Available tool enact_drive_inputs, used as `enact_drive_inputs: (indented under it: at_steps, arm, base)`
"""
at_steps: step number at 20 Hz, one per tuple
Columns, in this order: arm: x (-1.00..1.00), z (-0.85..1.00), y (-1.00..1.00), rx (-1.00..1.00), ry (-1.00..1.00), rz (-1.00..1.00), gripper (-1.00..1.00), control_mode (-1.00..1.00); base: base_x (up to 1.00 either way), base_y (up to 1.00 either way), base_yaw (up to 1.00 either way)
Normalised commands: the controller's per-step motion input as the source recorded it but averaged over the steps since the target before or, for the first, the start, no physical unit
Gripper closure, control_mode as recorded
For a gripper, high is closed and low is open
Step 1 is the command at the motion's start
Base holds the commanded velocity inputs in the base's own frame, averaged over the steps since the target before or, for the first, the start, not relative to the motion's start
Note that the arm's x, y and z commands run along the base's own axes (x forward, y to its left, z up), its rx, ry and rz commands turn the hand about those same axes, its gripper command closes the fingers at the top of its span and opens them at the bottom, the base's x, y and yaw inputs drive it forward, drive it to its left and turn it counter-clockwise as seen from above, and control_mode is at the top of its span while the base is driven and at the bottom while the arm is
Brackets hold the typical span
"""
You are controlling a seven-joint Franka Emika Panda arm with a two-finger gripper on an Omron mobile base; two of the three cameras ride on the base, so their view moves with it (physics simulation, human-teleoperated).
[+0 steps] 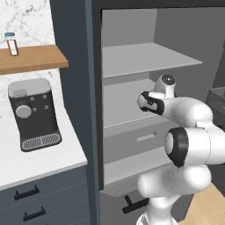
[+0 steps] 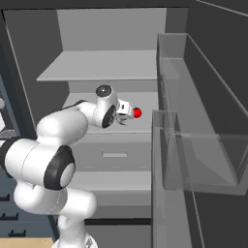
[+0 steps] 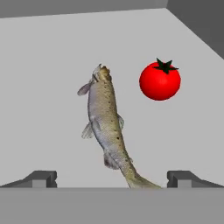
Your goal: Place one tomato and one fish in each tupperware on the nearby counter, to pack two identical lunches.
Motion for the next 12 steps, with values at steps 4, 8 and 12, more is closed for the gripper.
enact_drive_inputs:
  at_steps: [4,8,12]
  arm:
    - [0.36,-0.21,-0.01,0.0,0.0,0.0,-1.0,-1.0]
    - [0.35,-0.17,-0.01,0.0,0.08,0.0,-1.0,-1.0]
    - [0.15,-0.34,0.02,-0.02,0.18,0.01,-1.0,-1.0]
  base:
    - [0.0,0.0,0.0]
    - [0.0,0.0,0.0]
    - [0.0,0.0,0.0]
